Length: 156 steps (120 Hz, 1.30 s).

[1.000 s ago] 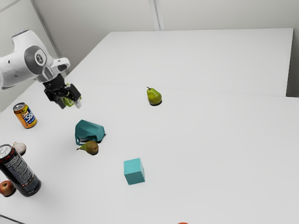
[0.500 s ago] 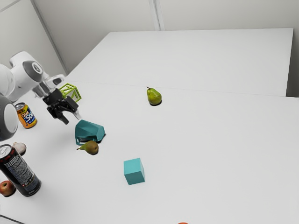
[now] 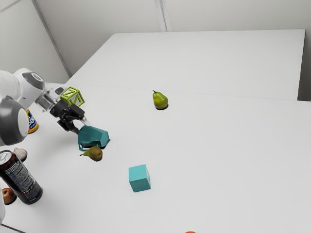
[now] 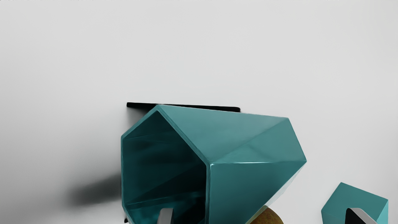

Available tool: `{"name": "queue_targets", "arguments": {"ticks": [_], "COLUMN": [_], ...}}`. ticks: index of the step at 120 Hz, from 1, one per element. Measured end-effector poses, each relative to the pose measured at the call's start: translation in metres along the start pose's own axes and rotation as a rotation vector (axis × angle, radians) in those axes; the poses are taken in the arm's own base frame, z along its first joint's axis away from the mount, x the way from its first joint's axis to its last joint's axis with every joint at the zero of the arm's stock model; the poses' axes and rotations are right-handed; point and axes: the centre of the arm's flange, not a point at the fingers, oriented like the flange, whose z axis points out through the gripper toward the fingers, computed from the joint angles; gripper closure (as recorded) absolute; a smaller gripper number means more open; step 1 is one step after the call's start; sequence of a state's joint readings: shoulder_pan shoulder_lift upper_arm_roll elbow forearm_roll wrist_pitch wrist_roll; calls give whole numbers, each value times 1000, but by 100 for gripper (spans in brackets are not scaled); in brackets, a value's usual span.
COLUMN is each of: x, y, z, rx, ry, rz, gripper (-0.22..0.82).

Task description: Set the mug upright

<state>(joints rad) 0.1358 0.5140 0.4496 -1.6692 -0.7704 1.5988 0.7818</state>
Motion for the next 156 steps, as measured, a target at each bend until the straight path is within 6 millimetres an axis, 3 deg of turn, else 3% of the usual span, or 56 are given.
{"name": "queue_targets", "arguments": {"ticks": [21, 62, 82, 122, 156], "x": [1, 1, 3, 7, 8], "y": [-9, -11, -7, 7, 11], "z": [11, 17, 16, 17, 20], "rx": [-53, -87, -106, -174, -200], "ry": [11, 21, 35, 68, 73], "rz": [-3, 12, 23, 42, 48], "gripper": [5, 50, 63, 75, 78]}}
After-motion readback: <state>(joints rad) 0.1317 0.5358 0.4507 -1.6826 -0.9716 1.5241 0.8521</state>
